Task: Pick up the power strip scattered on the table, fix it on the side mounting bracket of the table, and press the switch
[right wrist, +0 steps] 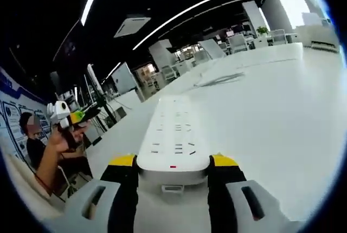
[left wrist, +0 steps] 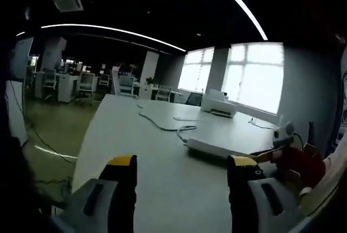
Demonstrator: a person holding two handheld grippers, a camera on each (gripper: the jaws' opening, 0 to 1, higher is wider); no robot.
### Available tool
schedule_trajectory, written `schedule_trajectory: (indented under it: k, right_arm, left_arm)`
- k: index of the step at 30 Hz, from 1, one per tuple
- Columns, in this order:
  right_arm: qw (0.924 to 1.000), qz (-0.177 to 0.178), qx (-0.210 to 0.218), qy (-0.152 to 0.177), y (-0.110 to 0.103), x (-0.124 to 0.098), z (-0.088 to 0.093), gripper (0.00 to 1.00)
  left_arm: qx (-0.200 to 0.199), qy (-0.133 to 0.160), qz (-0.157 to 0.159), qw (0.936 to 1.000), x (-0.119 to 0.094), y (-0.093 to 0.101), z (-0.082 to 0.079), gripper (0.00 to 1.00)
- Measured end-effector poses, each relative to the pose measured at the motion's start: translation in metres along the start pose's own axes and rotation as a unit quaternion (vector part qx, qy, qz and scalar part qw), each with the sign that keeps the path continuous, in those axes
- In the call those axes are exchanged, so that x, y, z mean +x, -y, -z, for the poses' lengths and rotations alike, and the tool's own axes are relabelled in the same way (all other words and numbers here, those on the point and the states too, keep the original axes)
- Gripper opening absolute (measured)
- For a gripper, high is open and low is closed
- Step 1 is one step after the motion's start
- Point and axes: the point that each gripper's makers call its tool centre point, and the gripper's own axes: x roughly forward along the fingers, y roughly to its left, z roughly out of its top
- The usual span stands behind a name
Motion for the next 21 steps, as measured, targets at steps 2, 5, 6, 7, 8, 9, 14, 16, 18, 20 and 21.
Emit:
schedule_trajectory:
  k: [2,5,6,7,8,9,14,16,18,20,21]
  right_arm:
    - [0.9996,-0.007,0.026,0.004,-0.001,0.0,-0.001,0.46]
    - [0.9984,-0.014,0.055,0.008,-0.002,-0.001,-0.002,0.46]
    - [0.9982,-0.015,0.057,0.008,-0.001,-0.001,-0.001,0.46]
    - [0.9981,-0.015,0.059,0.009,-0.002,-0.001,-0.001,0.46]
    - [0.9978,-0.016,0.063,0.01,-0.002,-0.001,-0.001,0.46]
    - [0.9976,-0.017,0.066,0.01,-0.003,-0.001,-0.001,0.46]
    - [0.9949,-0.026,0.096,0.014,-0.004,-0.001,-0.002,0.46]
    - [0.9947,-0.026,0.099,0.015,-0.004,-0.001,-0.002,0.46]
    - [0.9946,-0.025,0.1,0.013,-0.005,0.0,-0.002,0.46]
    - [0.9947,-0.024,0.099,0.012,-0.006,0.0,-0.002,0.46]
    - [0.9948,-0.024,0.099,0.012,-0.006,0.0,-0.002,0.46]
  left_arm:
    - [-0.008,0.003,0.007,0.9999,0.004,0.004,-0.001,0.74]
    - [-0.018,0.007,0.012,0.9997,0.01,0.008,-0.002,0.74]
    - [-0.02,0.008,0.013,0.9997,0.012,0.009,-0.002,0.74]
    - [-0.023,0.007,0.014,0.9996,0.014,0.01,-0.002,0.74]
    - [-0.025,0.005,0.017,0.9995,0.017,0.013,-0.001,0.74]
    - [-0.025,0.003,0.018,0.9995,0.018,0.015,-0.001,0.74]
    - [-0.024,-0.001,0.026,0.9994,0.024,0.022,0.0,0.73]
    - [-0.025,-0.002,0.028,0.9993,0.025,0.023,0.0,0.72]
    - [-0.029,-0.008,0.034,0.999,0.03,0.026,0.001,0.7]
    - [-0.038,-0.009,0.045,0.9982,0.034,0.03,0.001,0.69]
    - [-0.05,-0.008,0.05,0.9974,0.036,0.032,0.0,0.69]
